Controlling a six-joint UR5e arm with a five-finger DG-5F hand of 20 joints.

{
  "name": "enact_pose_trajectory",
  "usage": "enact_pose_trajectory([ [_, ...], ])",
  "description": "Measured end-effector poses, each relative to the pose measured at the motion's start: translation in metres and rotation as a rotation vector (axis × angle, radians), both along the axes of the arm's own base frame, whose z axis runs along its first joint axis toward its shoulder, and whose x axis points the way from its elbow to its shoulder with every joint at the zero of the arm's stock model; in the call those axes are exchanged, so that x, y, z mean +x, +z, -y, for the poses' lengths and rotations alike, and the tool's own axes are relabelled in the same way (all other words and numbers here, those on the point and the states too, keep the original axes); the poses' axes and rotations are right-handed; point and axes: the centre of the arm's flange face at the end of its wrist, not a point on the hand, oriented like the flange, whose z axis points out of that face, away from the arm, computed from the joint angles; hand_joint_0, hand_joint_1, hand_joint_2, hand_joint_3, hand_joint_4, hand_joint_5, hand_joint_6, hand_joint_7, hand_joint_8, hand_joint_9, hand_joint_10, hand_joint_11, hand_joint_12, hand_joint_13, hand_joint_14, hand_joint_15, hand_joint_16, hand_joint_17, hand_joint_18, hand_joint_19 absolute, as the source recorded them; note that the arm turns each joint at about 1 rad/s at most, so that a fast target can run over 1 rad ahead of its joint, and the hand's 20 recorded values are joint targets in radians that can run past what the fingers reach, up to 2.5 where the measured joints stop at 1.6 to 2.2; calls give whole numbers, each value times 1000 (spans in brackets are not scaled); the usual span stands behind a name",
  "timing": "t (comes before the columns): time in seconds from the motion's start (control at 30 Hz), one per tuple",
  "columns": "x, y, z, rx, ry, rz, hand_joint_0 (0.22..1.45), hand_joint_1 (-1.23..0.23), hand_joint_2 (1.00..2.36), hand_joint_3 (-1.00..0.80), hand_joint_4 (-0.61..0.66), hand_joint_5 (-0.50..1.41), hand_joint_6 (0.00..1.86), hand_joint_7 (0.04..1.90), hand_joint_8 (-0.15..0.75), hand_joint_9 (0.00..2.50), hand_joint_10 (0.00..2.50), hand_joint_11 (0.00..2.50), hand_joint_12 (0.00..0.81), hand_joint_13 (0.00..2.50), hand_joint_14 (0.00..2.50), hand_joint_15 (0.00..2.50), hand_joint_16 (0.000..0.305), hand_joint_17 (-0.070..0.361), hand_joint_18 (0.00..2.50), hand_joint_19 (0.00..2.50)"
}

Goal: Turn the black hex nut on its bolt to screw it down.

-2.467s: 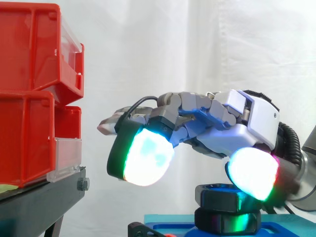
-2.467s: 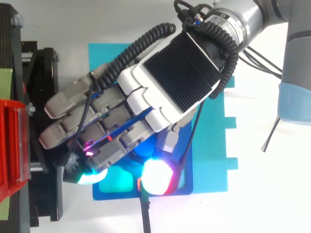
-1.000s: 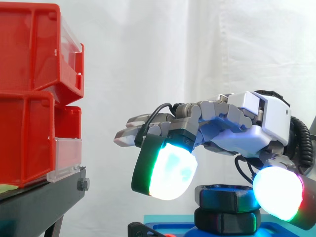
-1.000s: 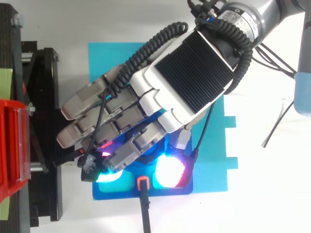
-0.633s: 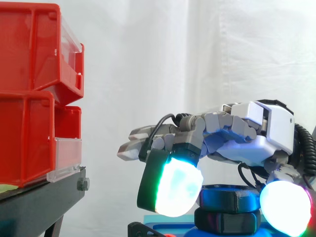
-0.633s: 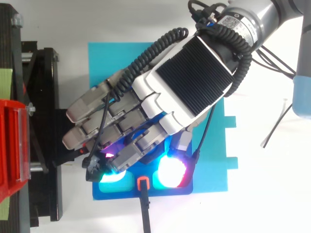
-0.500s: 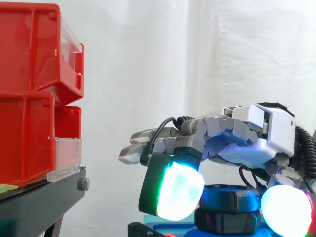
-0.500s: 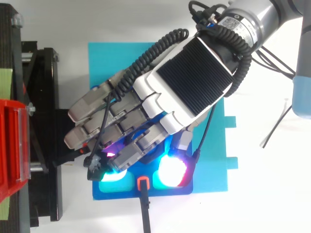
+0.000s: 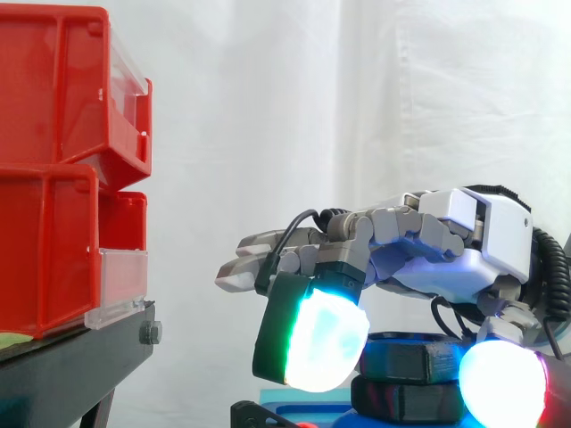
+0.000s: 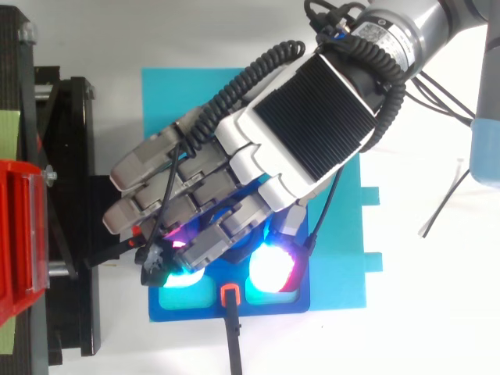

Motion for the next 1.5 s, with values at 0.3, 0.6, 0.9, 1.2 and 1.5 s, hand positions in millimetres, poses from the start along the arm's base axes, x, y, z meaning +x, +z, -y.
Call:
enact_pose_trajectory([
  [0.3, 0, 1, 2, -3, 1, 9, 499, -674, 1008, -408, 93, -197, 500, 1156, 154, 541, 11, 343, 76, 366, 7, 181, 4, 10, 0, 407],
  [0.6, -1, 0, 3, -6, -2, 10, 524, -692, 1012, -346, 79, -193, 516, 1173, 146, 554, 11, 338, 67, 370, 7, 183, 3, 7, 0, 410],
  [0.9, -2, -2, 4, -7, -4, 8, 533, -697, 1013, -334, 70, -196, 548, 1138, 140, 569, 11, 352, 61, 369, 7, 185, 2, 5, 0, 419],
  [1.2, -3, -3, 5, -7, -5, 7, 532, -697, 1012, -345, 74, -195, 560, 1121, 145, 579, 11, 355, 60, 375, 8, 185, 2, 4, 0, 409],
  [1.5, -3, -3, 5, -8, -6, 10, 473, -641, 1004, -448, 103, -195, 549, 1096, 161, 589, 11, 351, 74, 387, 7, 183, 5, 10, 0, 407],
])
